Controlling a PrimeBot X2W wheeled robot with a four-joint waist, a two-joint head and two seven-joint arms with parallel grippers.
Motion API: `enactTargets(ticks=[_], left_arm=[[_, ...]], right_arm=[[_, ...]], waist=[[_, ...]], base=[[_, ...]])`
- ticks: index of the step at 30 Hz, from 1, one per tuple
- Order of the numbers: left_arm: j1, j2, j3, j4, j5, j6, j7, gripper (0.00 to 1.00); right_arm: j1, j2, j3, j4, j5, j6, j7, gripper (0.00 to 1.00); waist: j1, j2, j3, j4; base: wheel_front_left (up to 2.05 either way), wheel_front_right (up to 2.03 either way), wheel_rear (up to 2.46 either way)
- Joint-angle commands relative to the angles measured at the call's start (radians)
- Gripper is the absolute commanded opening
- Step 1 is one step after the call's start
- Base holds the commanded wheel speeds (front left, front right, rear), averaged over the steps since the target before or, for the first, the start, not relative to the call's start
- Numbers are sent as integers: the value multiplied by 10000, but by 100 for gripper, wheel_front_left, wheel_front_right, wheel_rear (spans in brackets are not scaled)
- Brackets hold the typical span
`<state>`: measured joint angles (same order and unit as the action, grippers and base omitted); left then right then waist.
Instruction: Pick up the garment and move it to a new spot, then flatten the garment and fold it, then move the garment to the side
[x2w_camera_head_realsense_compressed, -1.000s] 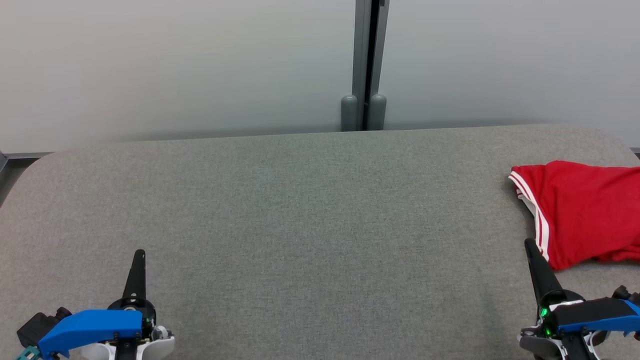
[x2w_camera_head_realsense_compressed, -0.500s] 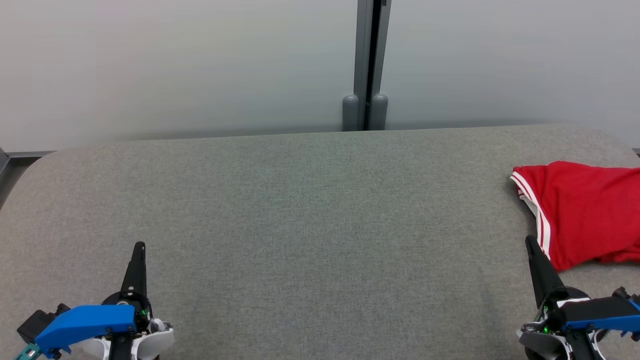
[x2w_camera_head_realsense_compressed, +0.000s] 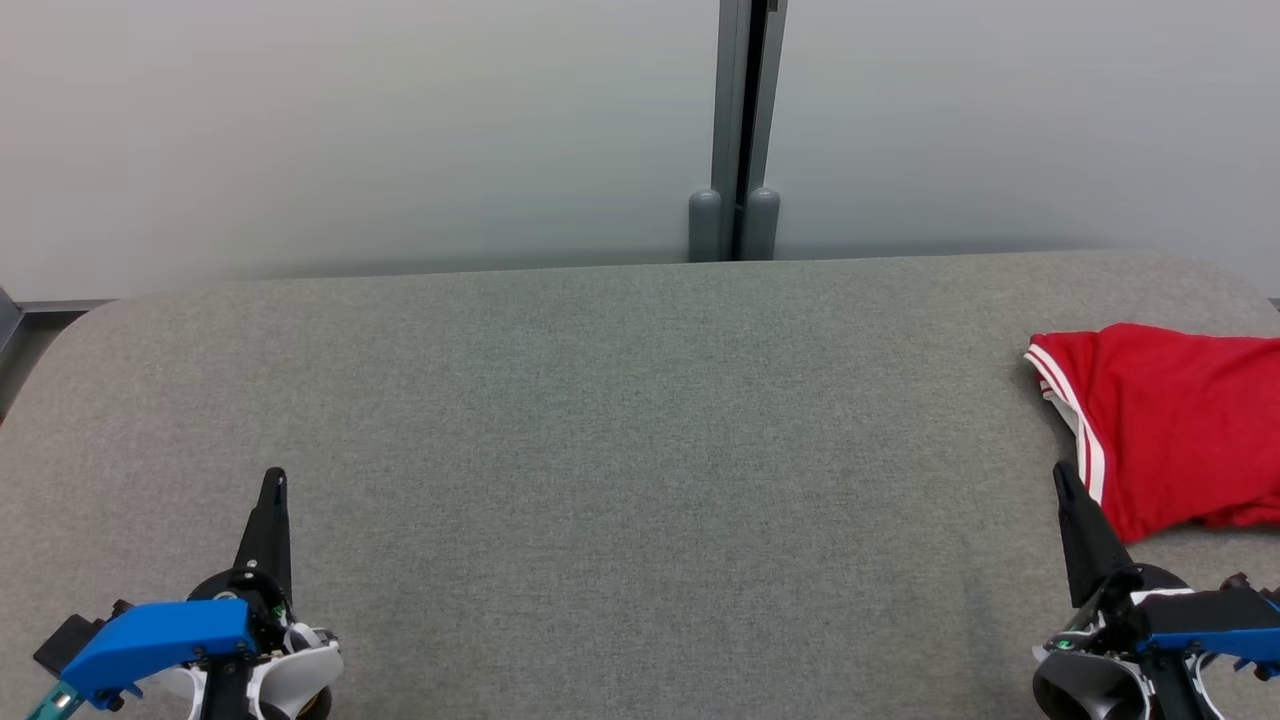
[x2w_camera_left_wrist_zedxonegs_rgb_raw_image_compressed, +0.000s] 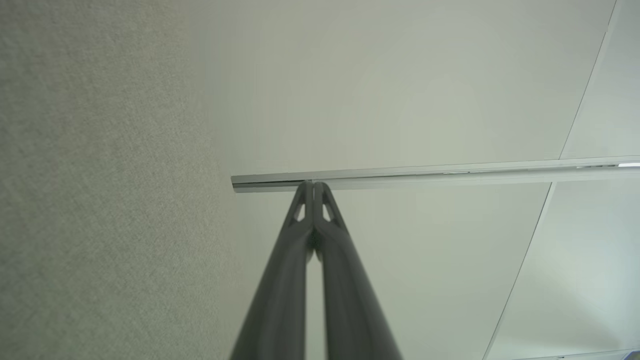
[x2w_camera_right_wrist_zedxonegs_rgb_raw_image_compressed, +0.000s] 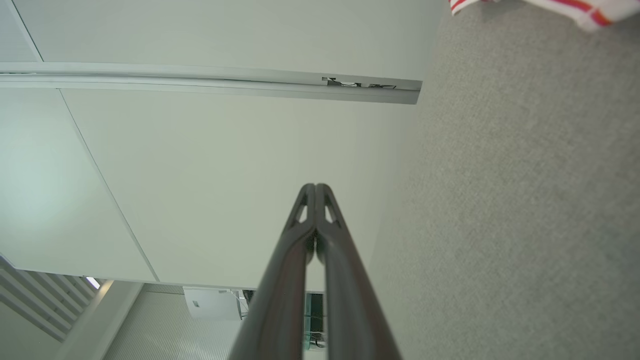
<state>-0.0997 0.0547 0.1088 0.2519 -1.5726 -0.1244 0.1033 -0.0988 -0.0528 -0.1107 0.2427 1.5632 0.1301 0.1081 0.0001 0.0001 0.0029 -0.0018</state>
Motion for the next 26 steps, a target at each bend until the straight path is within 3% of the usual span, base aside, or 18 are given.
enactTargets(ticks=[1, 26], left_arm=[[-119, -38, 32, -68, -176, -101, 72, 0], [-140, -65, 78, -93, -411, -107, 147, 0]], right_arm=[[-133, 31, -40, 20, 239, 11, 41, 0], [-170, 37, -50, 33, 507, 11, 81, 0]], waist=[[-1, -1, 1, 4], [-1, -1, 2, 18]], base=[[0, 0, 0], [0, 0, 0]])
